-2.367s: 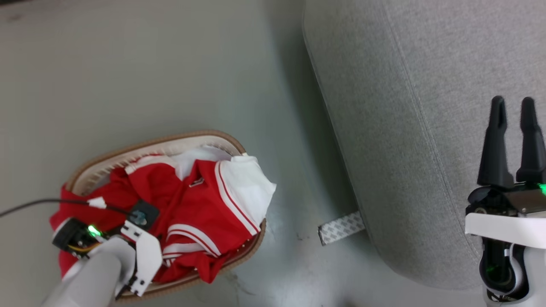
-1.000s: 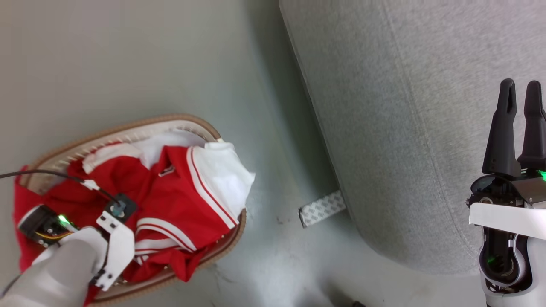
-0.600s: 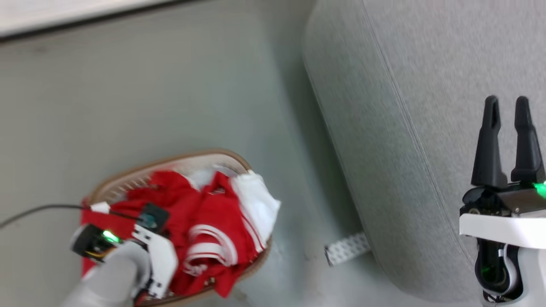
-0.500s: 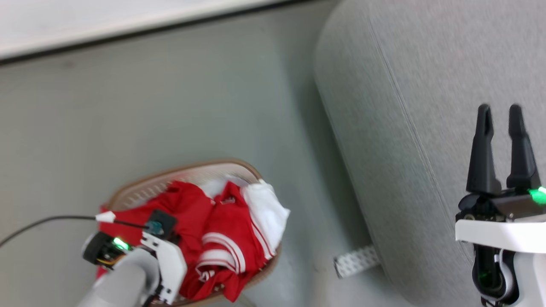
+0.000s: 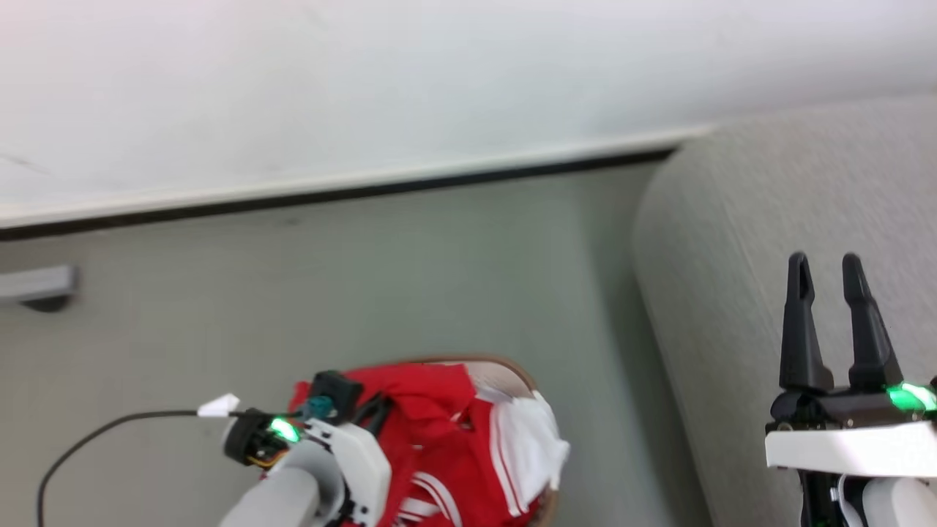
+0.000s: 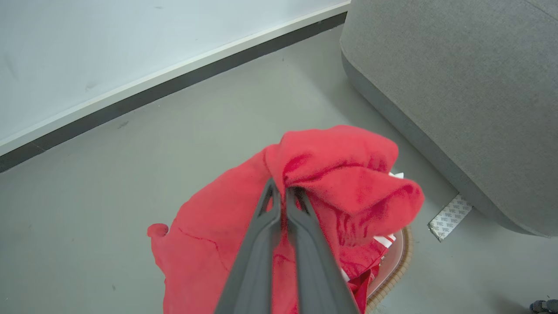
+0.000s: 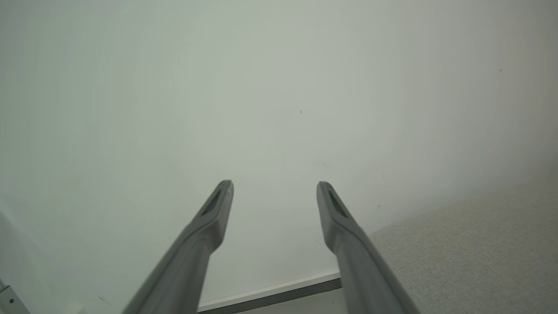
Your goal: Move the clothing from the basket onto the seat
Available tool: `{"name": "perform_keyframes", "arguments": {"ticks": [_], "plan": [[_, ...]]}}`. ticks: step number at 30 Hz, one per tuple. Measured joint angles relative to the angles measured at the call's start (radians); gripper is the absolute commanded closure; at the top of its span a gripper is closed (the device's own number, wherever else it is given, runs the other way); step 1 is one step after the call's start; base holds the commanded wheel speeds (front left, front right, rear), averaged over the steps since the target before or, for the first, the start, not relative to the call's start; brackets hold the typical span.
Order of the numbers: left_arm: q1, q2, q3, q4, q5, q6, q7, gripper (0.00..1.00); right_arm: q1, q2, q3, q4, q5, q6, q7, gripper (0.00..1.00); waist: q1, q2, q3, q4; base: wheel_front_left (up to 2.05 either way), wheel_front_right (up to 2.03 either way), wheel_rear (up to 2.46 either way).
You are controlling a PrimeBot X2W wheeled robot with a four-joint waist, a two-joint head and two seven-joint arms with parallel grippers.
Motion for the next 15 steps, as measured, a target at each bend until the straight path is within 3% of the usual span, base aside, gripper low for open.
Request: {"name": "perform_keyframes", "arguments": {"ticks": [15], "plan": [[0.102, 0.036, 0.076, -0.417, -0.03, 0.042, 0.016, 1.0, 0.077, 0.0, 0.035, 0.037, -0.009, 0.0, 0.0, 0.0, -0.0001, 0.0, -0.183, 0.127, 0.0, 0.0, 0.0]]}}
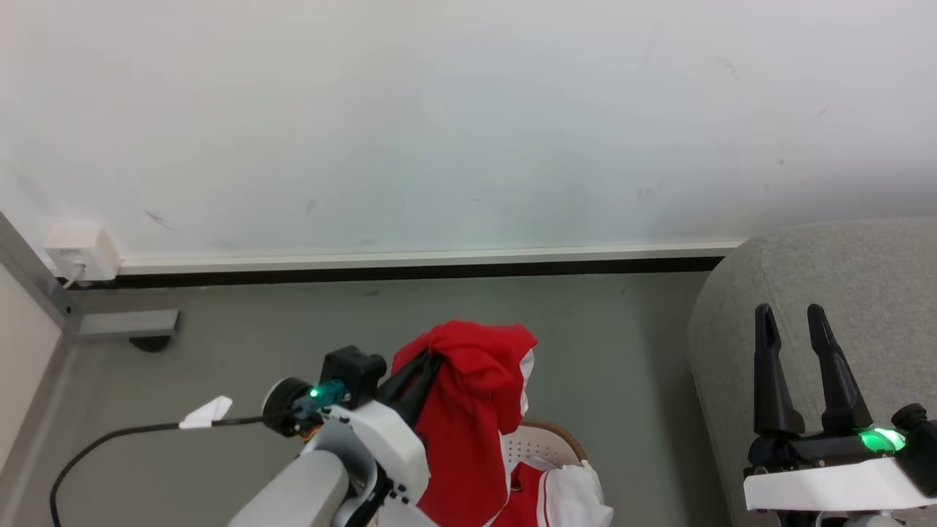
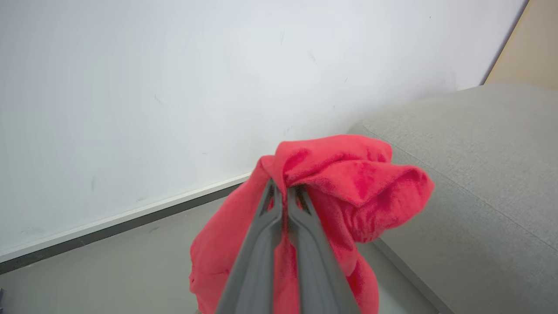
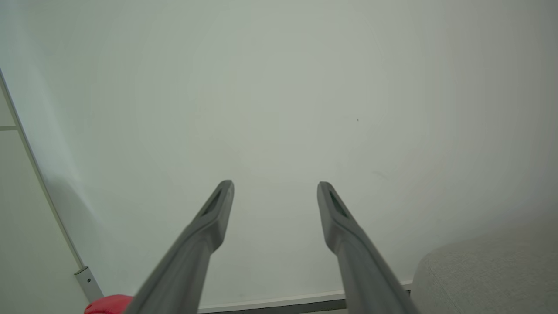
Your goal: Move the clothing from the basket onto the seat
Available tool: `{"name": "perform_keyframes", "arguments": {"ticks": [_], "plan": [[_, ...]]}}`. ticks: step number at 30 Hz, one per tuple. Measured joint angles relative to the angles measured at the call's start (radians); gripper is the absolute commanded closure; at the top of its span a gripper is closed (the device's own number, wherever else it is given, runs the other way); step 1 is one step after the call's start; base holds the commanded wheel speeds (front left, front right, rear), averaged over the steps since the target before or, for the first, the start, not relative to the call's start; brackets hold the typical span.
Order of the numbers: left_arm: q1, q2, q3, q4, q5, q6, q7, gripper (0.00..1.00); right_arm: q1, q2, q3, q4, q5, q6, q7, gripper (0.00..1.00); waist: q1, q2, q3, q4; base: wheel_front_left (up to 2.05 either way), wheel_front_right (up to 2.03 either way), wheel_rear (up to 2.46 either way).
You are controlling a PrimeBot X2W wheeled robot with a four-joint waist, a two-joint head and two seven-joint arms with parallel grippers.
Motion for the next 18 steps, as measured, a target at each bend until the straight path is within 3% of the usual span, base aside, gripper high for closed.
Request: {"name": "perform_keyframes", "arguments": {"ticks": [10, 18], "plan": [[-0.071, 0.025, 0.066, -0.323, -0.048, 0.058, 0.109, 1.0, 0.025, -0.001, 0.055, 0.013, 0.001, 0.0, 0.0, 0.0, 0.0, 0.0, -0.034, 0.037, 0.0, 0.0, 0.0], [-0.098, 0.042, 0.089, -0.499, -0.067, 0.112, 0.185, 1.0, 0.025, -0.006, 0.168, 0.012, 0.013, 0.0, 0.0, 0.0, 0.0001, 0.0, -0.037, 0.03, 0.0, 0.0, 0.0]]}}
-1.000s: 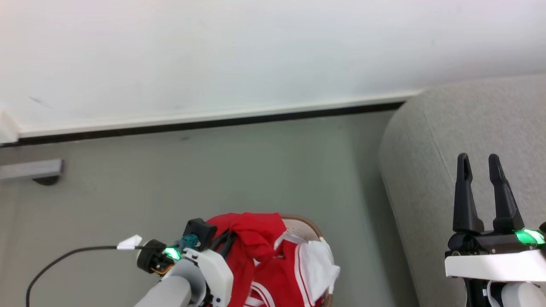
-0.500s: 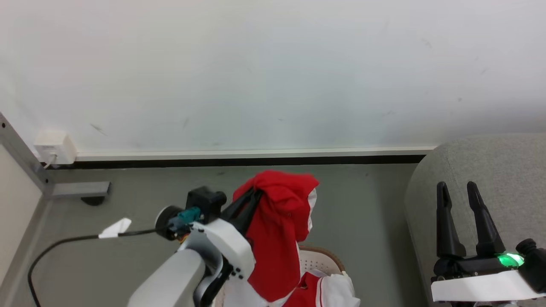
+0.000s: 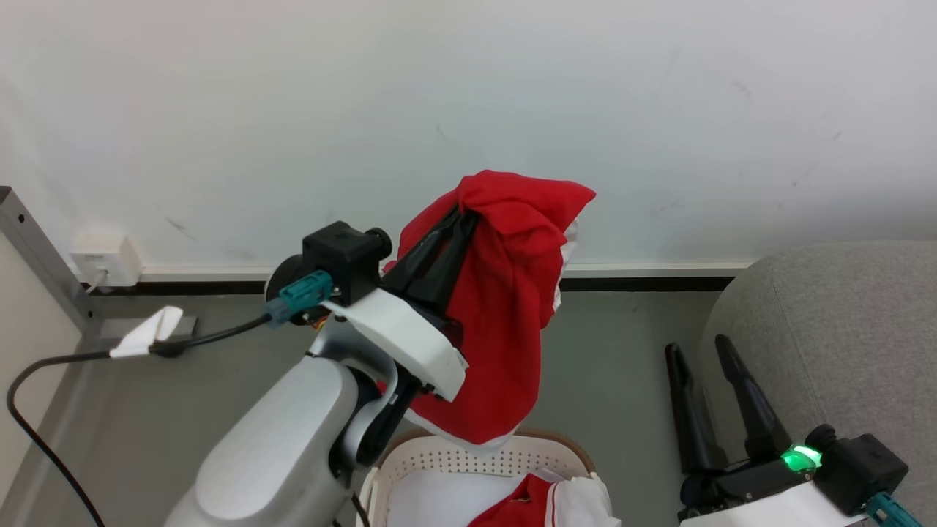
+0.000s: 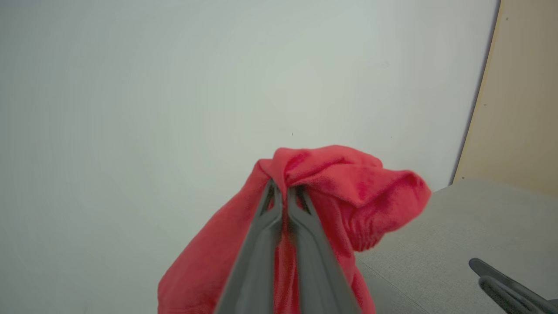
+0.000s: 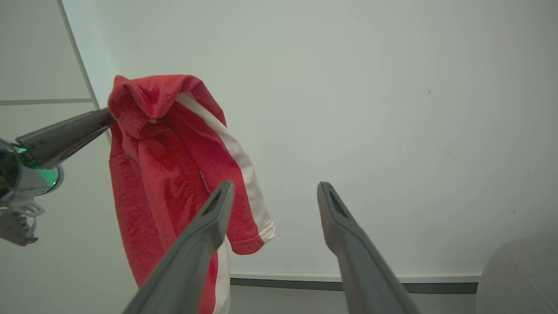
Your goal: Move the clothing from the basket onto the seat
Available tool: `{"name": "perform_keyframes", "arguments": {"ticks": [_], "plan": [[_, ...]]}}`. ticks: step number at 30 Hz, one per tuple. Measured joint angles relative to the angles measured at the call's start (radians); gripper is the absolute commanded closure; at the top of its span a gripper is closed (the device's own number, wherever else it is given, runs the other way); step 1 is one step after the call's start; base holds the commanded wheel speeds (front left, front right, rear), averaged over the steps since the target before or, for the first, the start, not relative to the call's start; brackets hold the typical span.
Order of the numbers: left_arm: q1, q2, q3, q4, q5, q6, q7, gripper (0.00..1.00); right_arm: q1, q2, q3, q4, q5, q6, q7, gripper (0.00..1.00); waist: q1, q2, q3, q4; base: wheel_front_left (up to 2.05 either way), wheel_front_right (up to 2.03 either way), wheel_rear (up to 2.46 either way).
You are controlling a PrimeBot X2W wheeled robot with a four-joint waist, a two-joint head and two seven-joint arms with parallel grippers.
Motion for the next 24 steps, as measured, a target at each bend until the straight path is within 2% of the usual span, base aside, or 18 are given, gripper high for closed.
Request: {"name": "perform_keyframes", "arguments": {"ticks": [7, 13, 16, 24], "plan": [[0.033, 0.008, -0.005, -0.059, -0.018, 0.016, 0.026, 1.0, -0.008, -0.045, 0.103, -0.005, 0.016, 0.0, 0.0, 0.0, 0.0, 0.0, 0.009, -0.004, 0.0, 0.0, 0.0], [0.042, 0.011, -0.007, -0.074, -0.025, 0.019, 0.028, 1.0, -0.045, -0.111, 0.265, 0.008, 0.051, 0.0, 0.001, 0.0, 0.0, 0.0, 0.009, 0.003, 0.0, 0.0, 0.0], [0.053, 0.003, -0.019, -0.078, -0.029, 0.018, 0.029, 1.0, -0.065, -0.128, 0.308, 0.038, 0.051, 0.0, 0.001, 0.0, 0.0001, 0.0, 0.006, 0.013, 0.0, 0.0, 0.0], [0.075, -0.029, -0.065, -0.092, -0.033, 0.009, 0.037, 1.0, -0.131, -0.111, 0.389, 0.167, 0.056, 0.0, 0.051, 0.0, 0.0002, 0.0, -0.003, 0.06, 0.0, 0.0, 0.0]]}}
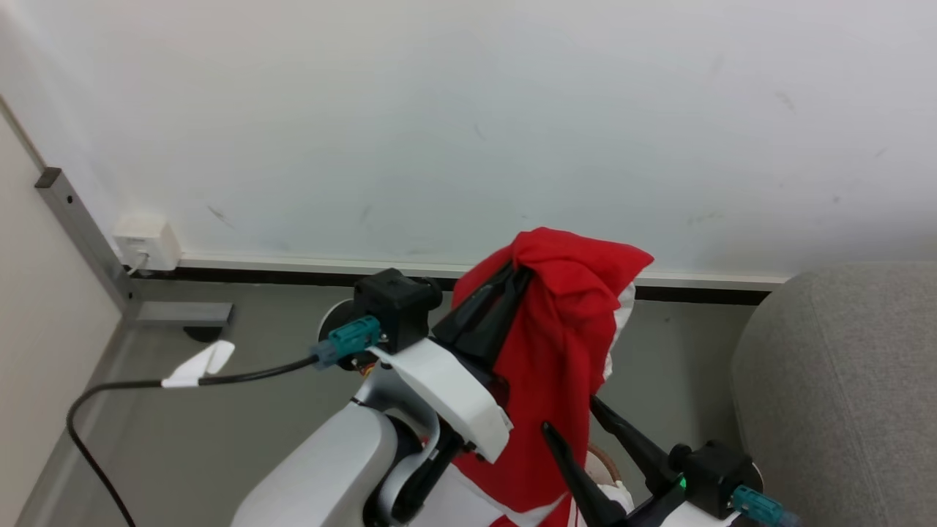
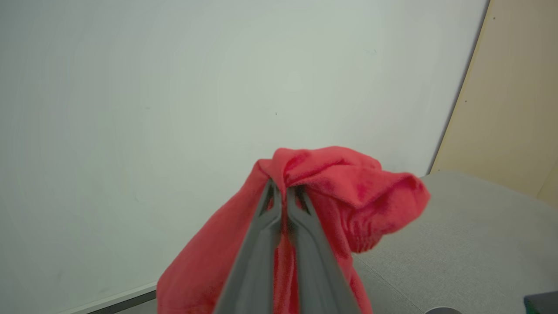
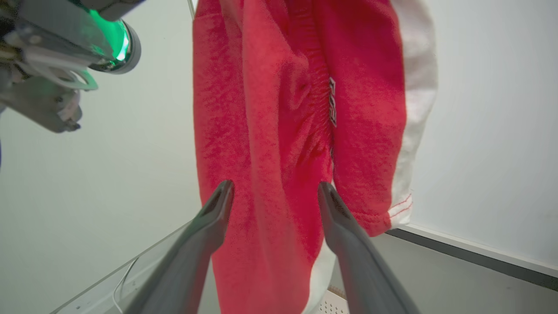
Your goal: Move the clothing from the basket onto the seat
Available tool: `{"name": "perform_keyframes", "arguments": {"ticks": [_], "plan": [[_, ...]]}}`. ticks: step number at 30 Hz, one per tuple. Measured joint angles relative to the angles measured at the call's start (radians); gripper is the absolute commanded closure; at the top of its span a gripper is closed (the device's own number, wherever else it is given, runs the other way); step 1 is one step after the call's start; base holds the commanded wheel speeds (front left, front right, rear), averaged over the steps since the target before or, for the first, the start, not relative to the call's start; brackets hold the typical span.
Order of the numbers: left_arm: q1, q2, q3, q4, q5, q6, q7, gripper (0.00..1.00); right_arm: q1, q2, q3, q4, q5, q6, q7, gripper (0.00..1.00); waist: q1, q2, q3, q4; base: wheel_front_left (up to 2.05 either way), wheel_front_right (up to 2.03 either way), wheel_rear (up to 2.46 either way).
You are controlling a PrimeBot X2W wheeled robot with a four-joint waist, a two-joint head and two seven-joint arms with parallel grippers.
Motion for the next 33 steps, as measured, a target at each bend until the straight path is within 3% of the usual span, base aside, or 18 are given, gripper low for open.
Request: {"name": "perform_keyframes", "arguments": {"ticks": [7, 14, 15, 17, 33], "plan": [[0.017, -0.03, -0.051, -0.025, -0.011, -0.014, 0.021, 1.0, -0.052, 0.021, 0.055, 0.12, 0.02, 0.0, 0.01, 0.0, 0.0, 0.0, -0.011, 0.056, 0.0, 0.0, 0.0], [0.057, -0.048, -0.104, -0.055, -0.033, -0.021, 0.05, 1.0, -0.095, 0.047, 0.033, 0.204, 0.028, 0.0, -0.02, 0.0, 0.0, 0.0, -0.025, 0.1, 0.0, 0.0, 0.0], [0.061, -0.049, -0.107, -0.057, -0.035, -0.021, 0.051, 1.0, -0.099, 0.049, 0.033, 0.21, 0.035, 0.0, -0.024, 0.29, 0.0, 0.0, -0.026, 0.103, 0.0, 0.0, 0.0], [0.066, -0.049, -0.11, -0.06, -0.035, -0.021, 0.053, 1.0, -0.105, 0.054, 0.034, 0.224, 0.043, 0.0, -0.026, 1.0, 0.0, 0.0, -0.028, 0.109, 0.0, 0.0, 0.0], [0.073, -0.023, -0.064, -0.019, -0.059, -0.004, 0.024, 1.0, -0.122, 0.038, 0.014, 0.226, 0.072, 0.0, -0.045, 1.0, 0.0, 0.0, -0.021, 0.087, 0.0, 0.0, 0.0]]}}
